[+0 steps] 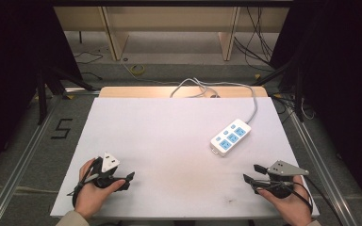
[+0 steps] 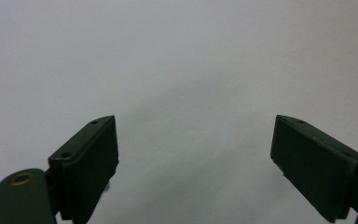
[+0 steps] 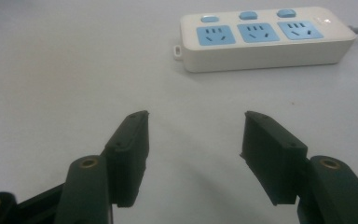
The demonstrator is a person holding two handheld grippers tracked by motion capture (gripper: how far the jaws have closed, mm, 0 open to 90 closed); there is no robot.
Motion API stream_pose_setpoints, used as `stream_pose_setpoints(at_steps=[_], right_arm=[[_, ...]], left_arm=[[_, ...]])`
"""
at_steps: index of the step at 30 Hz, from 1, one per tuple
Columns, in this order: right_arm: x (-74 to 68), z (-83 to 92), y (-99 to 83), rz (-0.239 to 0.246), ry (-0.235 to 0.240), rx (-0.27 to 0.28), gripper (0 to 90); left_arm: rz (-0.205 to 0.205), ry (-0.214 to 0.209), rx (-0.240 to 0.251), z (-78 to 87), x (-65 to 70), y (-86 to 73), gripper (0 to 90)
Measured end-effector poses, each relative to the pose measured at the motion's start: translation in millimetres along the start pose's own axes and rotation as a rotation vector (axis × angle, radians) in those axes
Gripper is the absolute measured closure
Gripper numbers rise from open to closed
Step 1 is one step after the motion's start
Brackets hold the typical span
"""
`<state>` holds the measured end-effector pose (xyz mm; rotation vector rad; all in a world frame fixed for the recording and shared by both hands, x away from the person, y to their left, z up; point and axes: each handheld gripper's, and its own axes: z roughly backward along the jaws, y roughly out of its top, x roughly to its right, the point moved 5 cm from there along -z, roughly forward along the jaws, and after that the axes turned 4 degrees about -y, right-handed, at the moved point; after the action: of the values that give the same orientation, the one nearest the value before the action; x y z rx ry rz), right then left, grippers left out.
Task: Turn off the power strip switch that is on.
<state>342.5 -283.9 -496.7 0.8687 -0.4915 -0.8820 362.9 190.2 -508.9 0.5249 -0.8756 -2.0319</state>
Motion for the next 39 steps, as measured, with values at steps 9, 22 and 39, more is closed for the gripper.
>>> stream_pose_setpoints(at_steps=[9, 22, 39], right_arm=[[2.3, 1.4, -0.3, 0.009, -0.028, -0.003, 45.5], [7.0, 3.7, 2.2, 0.075, -0.086, -0.046, 81.7], [9.5, 6.7, 6.9, 0.072, -0.101, -0.075, 90.0]], left_arm=[[0.003, 0.008, 0.0, 0.3, -0.5, -0.2, 15.2], [0.012, 0.017, 0.013, -0.4, -1.7, 2.2, 15.5], [0.009, 0.02, 0.007, -1.1, -1.8, 2.5, 15.6]])
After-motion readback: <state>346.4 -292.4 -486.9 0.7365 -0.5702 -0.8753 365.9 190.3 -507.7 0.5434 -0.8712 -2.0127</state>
